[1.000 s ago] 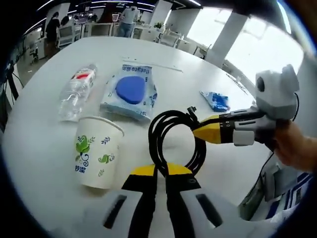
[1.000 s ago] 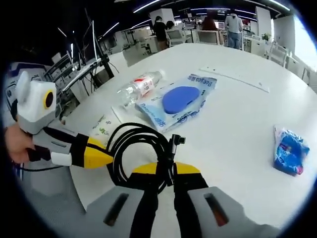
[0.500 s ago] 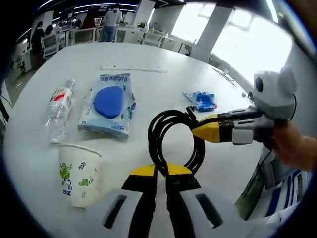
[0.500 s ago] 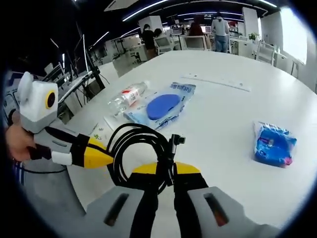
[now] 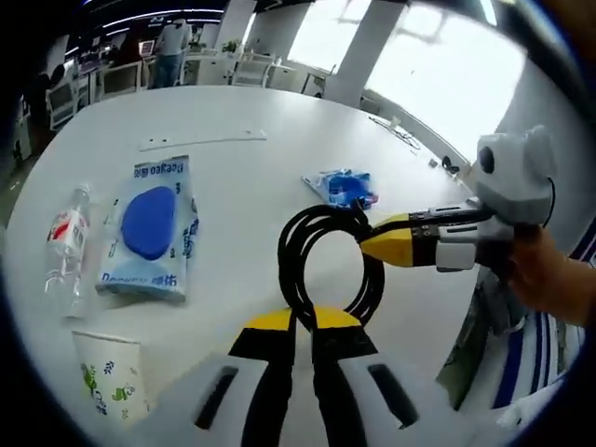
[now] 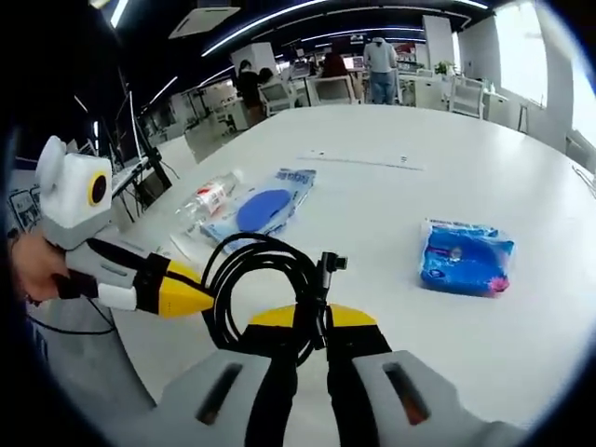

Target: Arrange the tabletop items into an orderly group along one side of the table until the central work area is clear of visible clutter.

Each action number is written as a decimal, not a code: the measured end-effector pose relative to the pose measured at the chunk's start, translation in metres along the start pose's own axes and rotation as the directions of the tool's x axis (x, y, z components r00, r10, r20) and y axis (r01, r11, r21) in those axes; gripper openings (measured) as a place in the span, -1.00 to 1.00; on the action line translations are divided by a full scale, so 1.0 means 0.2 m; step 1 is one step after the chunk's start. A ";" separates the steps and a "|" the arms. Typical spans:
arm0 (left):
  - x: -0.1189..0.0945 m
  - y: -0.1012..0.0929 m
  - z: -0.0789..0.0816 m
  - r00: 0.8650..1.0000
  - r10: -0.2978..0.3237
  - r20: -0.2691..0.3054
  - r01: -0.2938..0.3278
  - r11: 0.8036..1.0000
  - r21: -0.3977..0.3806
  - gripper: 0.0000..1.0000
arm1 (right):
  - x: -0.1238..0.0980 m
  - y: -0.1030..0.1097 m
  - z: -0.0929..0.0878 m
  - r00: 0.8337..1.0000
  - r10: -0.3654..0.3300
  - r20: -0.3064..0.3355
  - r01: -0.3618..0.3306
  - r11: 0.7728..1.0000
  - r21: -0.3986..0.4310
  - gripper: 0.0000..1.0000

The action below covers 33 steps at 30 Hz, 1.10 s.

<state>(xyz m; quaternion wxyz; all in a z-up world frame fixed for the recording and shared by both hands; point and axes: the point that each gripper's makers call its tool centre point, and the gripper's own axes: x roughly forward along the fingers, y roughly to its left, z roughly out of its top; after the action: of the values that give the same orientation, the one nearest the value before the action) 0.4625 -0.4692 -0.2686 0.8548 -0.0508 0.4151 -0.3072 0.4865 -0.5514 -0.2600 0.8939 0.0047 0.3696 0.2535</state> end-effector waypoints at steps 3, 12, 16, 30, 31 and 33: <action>0.05 -0.05 0.02 0.999 -0.025 -0.022 0.026 0.999 0.034 -0.96 | -0.03 -0.06 0.00 1.000 -0.024 0.004 0.024 1.000 0.009 -0.85; 0.15 -0.11 0.08 0.998 -0.058 -0.039 0.061 0.996 0.059 -0.96 | -0.06 -0.19 -0.01 0.998 -0.060 0.019 0.060 0.997 0.048 -0.85; 0.20 -0.13 0.09 0.996 -0.068 -0.054 0.071 0.995 0.067 -0.96 | -0.06 -0.24 -0.02 0.997 -0.072 0.013 0.071 0.995 0.063 -0.85; 0.37 -0.16 0.06 0.986 -0.093 -0.141 0.100 0.994 0.042 -0.96 | -0.02 -0.38 -0.12 0.995 -0.094 -0.023 0.096 0.985 0.142 -0.85; 0.38 -0.16 0.06 0.985 -0.094 -0.147 0.102 0.994 0.044 -0.96 | -0.01 -0.40 -0.13 0.995 -0.094 -0.028 0.097 0.985 0.146 -0.85; 0.40 -0.17 0.06 0.983 -0.098 -0.155 0.105 0.994 0.039 -0.96 | -0.01 -0.42 -0.15 0.995 -0.093 -0.036 0.097 0.983 0.153 -0.85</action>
<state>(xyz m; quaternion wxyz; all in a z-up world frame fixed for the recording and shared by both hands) 0.4923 -0.5443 -0.3045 0.8047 -0.0280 0.4689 -0.3631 0.5031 -0.6303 -0.2964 0.8966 0.0527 0.4006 0.1810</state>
